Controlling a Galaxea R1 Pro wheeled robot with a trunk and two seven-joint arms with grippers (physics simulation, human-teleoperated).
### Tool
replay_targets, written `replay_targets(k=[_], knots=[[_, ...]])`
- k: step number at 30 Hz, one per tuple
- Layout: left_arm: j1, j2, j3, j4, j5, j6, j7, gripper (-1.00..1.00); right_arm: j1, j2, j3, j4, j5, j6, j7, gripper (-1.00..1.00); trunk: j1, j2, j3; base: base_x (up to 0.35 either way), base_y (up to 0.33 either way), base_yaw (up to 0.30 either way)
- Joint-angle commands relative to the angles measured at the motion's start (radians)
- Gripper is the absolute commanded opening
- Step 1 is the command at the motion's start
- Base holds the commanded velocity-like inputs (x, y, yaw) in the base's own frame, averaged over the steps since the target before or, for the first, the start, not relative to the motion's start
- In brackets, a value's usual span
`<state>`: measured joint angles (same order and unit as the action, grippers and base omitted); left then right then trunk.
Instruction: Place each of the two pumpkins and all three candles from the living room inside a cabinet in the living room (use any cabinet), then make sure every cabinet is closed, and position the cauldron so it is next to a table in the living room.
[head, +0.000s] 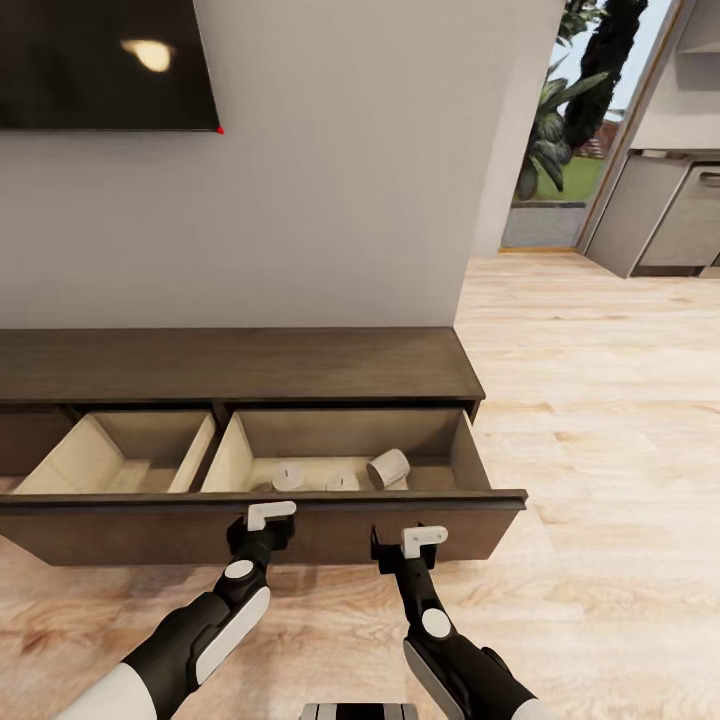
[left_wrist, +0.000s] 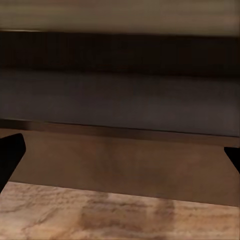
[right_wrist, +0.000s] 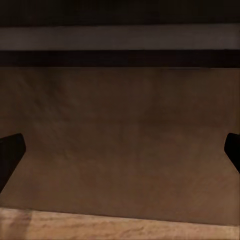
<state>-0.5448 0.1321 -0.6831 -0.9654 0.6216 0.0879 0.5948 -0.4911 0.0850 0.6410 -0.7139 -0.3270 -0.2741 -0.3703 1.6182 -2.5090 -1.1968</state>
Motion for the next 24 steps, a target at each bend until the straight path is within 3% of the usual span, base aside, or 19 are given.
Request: replay_targets(k=[1,19,24], knots=[[-0.001,0.001,-0.004,-0.002,0.0,0.004,0.008,1.0,-0.001,-0.001,0.006,0.001,-0.011,-0.007,-0.005,1.0,0.0,0.0,-0.001,0.002,0.0,0.0],[-0.001,0.001,-0.004,-0.003,0.001,0.005,0.008,1.0,-0.001,-0.001,0.006,0.003,-0.011,-0.008,0.002,1.0,0.0,0.0,-0.001,0.001,0.0,0.0],[-0.001,0.001,-0.004,-0.003,0.001,0.005,0.006,1.0,-0.001,0.0,0.006,0.007,-0.011,-0.008,0.002,1.0,0.0,0.0,-0.001,0.23,0.0,0.0]])
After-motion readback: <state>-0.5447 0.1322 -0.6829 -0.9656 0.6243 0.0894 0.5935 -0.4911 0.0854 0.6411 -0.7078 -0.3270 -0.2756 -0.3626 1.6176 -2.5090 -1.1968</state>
